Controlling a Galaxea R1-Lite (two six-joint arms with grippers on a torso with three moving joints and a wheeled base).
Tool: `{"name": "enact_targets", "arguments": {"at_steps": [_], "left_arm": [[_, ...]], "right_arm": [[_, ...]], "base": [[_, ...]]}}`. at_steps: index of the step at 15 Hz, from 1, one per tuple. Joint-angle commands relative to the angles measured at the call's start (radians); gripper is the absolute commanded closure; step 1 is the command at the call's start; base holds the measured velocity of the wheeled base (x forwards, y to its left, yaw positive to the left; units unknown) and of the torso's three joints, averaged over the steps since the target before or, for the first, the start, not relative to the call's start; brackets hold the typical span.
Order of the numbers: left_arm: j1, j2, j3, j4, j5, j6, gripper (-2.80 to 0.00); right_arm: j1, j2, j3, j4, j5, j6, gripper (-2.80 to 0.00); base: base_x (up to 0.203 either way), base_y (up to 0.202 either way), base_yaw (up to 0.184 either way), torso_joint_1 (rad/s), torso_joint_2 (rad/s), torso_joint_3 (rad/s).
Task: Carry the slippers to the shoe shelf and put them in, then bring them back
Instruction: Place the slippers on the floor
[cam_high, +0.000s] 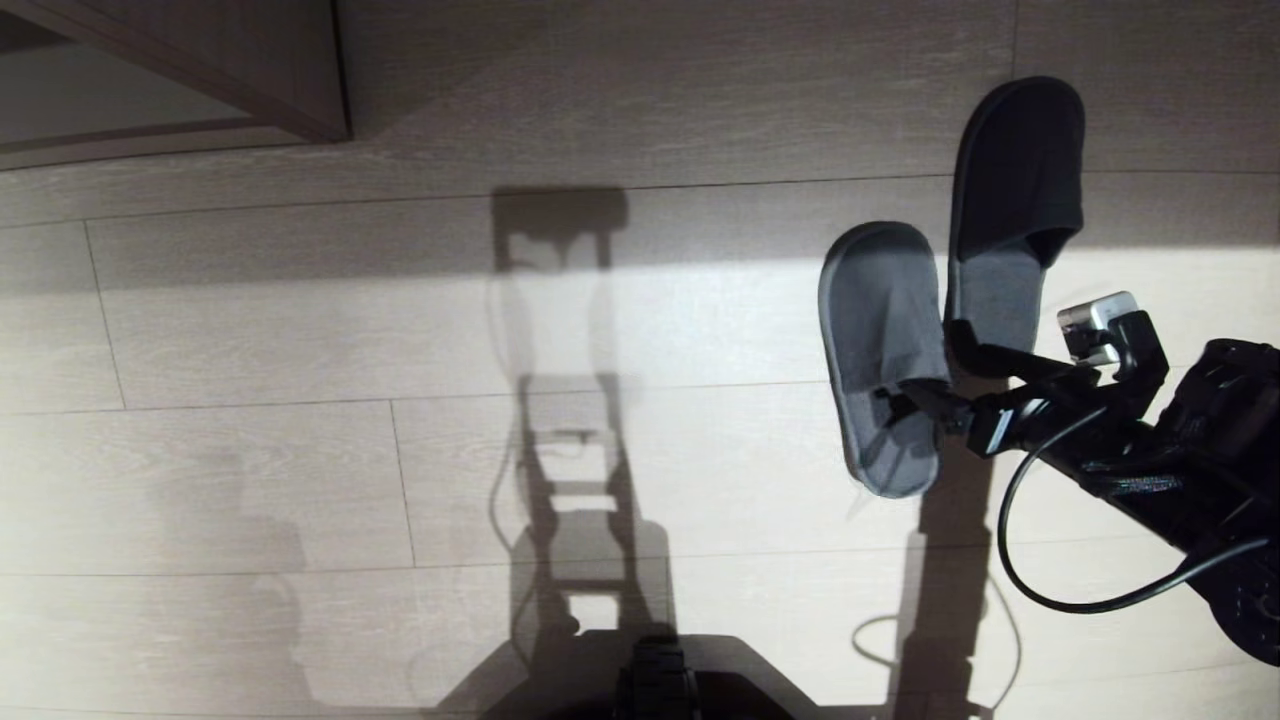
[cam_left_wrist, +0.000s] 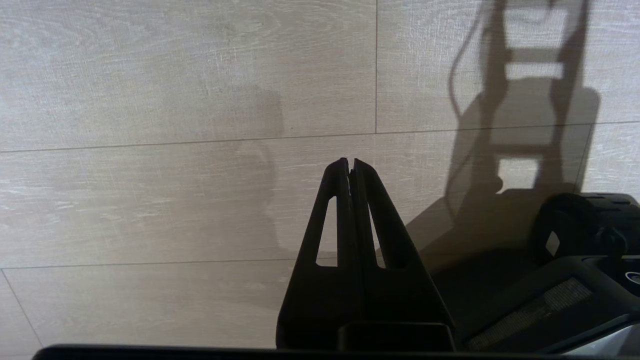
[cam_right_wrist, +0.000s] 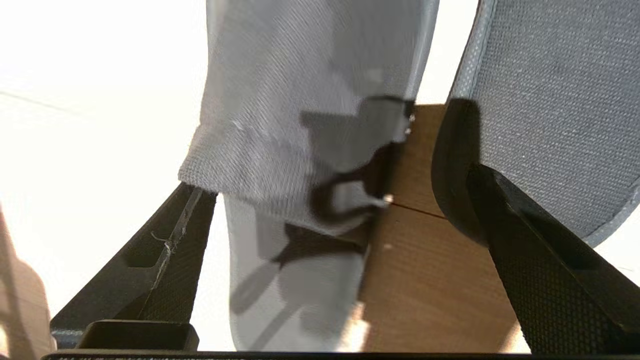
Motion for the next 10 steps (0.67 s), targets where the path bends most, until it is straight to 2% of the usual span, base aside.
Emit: {"name": "enact_targets", "arguments": {"at_steps": [1, 5, 10], "left_arm": [[0.002, -0.002, 0.000, 0.000, 0.000, 0.000, 0.00], [0.002, -0.002, 0.000, 0.000, 0.000, 0.000, 0.00], [0.002, -0.002, 0.000, 0.000, 0.000, 0.000, 0.00]], "right_arm": [[0.001, -0.003, -0.001, -0.009, 0.003, -0.002, -2.80], [0.008, -0.077, 0.047, -0.024, 0.007, -0.011, -2.80], [0.026, -0.146, 0.165, -0.026, 0.027, -0.064, -2.80]], "base": [[0.000, 0.000, 0.000, 0.000, 0.00, 0.000], [0.000, 0.000, 0.000, 0.000, 0.00, 0.000], [0.000, 0.000, 0.000, 0.000, 0.00, 0.000]]}}
